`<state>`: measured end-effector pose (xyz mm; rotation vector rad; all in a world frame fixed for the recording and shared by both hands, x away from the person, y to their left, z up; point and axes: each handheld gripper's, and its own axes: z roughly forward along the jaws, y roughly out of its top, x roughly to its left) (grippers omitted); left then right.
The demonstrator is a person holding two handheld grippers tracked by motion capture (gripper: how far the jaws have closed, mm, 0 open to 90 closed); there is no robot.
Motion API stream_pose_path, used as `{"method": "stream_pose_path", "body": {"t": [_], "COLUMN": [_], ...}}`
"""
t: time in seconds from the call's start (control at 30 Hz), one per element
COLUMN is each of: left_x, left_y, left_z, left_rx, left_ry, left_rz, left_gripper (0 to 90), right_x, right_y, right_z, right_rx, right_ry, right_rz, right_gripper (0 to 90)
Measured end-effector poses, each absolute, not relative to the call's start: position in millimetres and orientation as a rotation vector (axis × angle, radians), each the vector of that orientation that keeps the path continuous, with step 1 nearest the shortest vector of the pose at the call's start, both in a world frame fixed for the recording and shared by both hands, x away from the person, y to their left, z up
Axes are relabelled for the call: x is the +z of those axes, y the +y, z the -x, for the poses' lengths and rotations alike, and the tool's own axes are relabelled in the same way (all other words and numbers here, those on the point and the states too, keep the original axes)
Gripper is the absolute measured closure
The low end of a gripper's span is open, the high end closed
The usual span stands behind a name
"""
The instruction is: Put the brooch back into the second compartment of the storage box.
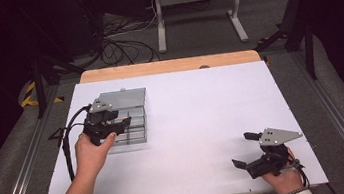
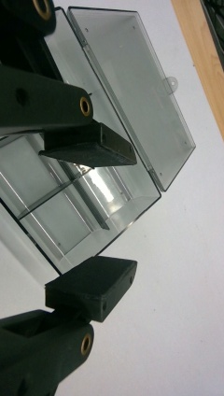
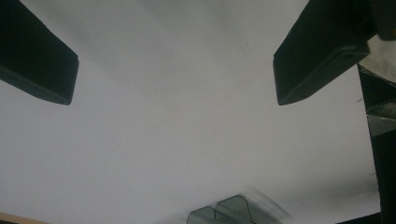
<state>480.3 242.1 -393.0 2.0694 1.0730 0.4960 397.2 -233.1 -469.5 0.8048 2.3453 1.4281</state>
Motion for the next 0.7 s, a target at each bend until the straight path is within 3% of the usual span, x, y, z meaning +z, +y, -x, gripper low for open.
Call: {"method": "stream_pose_path", "body": {"t": [0.17,0.4,0.7], "left_x": [-389,-384,-383], "left_y": [243,249,251], "left_z": [-474,-451,-419], "left_rx": [0.488,0.503,0.510], "left_ry": [1.055,0.967,0.871], "left_rz": [-2.056,-1.995,-1.928], "left_gripper": [42.7,29.8,24.7], "right_x": [-470,-470,-470], "right_y": [-233,-233,-232], "right_z": [-397,-397,-397], "right_rx": [1.430,1.431,1.430], "right_ry": [2.345,2.348,2.348], "right_rz": [-0.806,-0.801,-0.801], "right_gripper": [0.7,0.7,0.7]}}
